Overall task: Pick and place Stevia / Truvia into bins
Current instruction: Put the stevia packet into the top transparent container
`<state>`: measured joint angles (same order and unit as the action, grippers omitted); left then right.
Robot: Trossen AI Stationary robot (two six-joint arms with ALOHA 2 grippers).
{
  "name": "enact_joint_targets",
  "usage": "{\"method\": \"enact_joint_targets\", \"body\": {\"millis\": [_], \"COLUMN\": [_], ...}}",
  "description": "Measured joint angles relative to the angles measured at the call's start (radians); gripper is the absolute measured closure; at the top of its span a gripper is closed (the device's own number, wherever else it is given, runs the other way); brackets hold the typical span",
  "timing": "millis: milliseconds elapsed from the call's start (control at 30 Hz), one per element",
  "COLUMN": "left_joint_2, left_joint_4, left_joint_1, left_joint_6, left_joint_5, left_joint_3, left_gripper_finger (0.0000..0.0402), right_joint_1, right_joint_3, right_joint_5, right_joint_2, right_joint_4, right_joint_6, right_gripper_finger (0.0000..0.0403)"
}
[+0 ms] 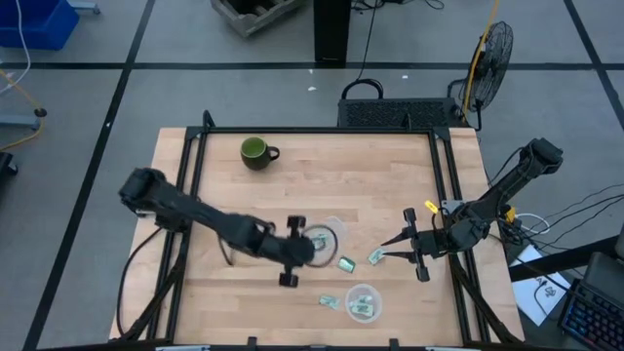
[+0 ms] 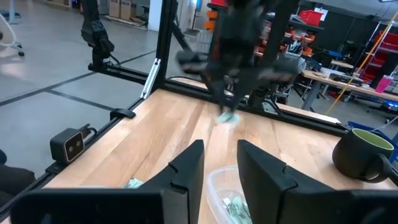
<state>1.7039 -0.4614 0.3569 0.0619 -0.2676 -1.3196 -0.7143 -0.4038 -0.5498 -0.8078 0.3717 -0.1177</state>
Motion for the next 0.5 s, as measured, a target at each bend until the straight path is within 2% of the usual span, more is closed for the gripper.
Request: {"method": "enact_joint_targets", "body": {"millis": [67,200,367,500], "left_joint_2": [-0.032,-0.034,0.086,0.174], "left_joint_4": [0.001,-0.001,0.013,0.022], "left_joint_1": [-0.03,-0.11,-0.173,-0.187], "left_joint_6": [-0.019,0.013,0.003,-0.019], "left_joint_5": [-0.013,0.033,0.165,0.157], "left_joint_3": [-0.001,-0.001,0.001,0.001], "left_gripper_finger": [0.0356,0.0367,0.0378,0.0376], "right_joint_1": [0.0,0.0,0.0,0.0], "right_joint_3": [0.0,0.0,0.0,0.0], "right_joint_5": [0.0,0.0,0.0,0.0], "right_joint_2": [0.0,0.0,0.0,0.0], "right_joint_4": [0.001,0.006,0.006,0.006], "right_joint_6": [0.0,-0.003,-0.003,-0.004], "right_gripper_finger": [0.0312,0.0312,0.0312,0.0312]}}
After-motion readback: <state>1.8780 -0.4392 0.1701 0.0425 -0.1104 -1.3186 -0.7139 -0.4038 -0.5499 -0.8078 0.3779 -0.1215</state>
